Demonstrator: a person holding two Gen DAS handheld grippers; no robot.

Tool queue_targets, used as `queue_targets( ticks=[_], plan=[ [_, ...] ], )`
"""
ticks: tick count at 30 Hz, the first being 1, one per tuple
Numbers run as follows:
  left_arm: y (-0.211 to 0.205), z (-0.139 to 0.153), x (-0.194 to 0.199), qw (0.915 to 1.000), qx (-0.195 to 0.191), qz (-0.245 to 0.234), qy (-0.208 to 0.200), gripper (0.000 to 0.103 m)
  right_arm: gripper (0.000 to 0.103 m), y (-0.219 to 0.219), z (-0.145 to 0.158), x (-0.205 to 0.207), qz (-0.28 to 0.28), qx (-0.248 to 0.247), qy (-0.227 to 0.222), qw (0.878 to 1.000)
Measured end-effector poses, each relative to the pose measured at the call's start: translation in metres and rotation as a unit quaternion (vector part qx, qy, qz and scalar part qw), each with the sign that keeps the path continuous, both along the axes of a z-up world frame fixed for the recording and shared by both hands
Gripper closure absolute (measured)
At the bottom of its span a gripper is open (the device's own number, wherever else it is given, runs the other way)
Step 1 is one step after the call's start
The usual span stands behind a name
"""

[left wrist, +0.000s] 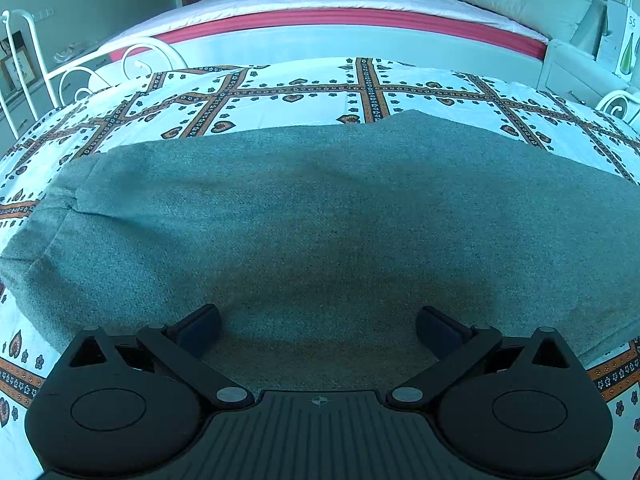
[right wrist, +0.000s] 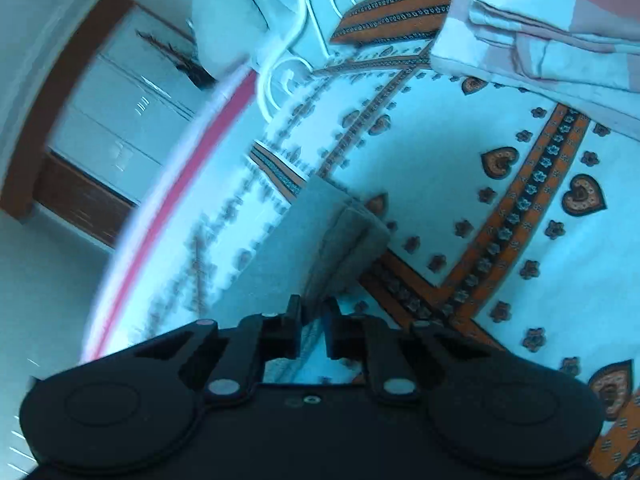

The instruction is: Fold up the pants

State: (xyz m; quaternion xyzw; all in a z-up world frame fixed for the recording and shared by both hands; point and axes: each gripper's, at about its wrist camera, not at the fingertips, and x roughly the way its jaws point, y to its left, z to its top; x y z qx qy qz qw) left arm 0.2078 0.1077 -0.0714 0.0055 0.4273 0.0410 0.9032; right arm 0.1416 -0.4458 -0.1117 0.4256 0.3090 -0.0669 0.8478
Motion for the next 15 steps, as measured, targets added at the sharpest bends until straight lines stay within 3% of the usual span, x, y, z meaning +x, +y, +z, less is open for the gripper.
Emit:
queue_targets(
  ticks=[1,2,5,8,10,13,15],
  plan=[
    [0.000,0.000,0.000,1.0000,0.001,0.000,0.000,0.000,0.100,-0.001,-0.012,0.004,0.000,0.005,0.037,0.999],
    [0.000,0.000,0.000,1.0000,0.001,-0.001,0.000,0.000,0.100,-0.005,-0.020,0.001,-0.005,0.026,0.026,0.999],
    [0.000,0.000,0.000,1.0000,0.001,-0.001,0.001,0.000,0.085,-0.013,-0.019,-0.003,-0.012,0.069,0.003,0.998],
    [0.000,-0.001,0.000,1.0000,0.002,-0.001,0.001,0.000,0.087,-0.008,-0.018,-0.002,-0.007,0.048,0.008,0.999],
    [-0.001,-0.001,0.000,1.0000,0.003,-0.002,0.000,0.000,0.098,-0.002,-0.013,0.001,-0.003,0.017,0.023,1.000],
    [-0.001,-0.001,0.000,1.0000,0.004,-0.002,0.000,0.000,0.100,0.010,-0.003,0.005,0.006,-0.027,0.023,0.999],
    [-0.001,-0.001,0.000,1.0000,0.003,-0.001,0.000,0.000,0.099,0.013,-0.006,0.005,-0.003,-0.027,0.033,0.999]
  ],
)
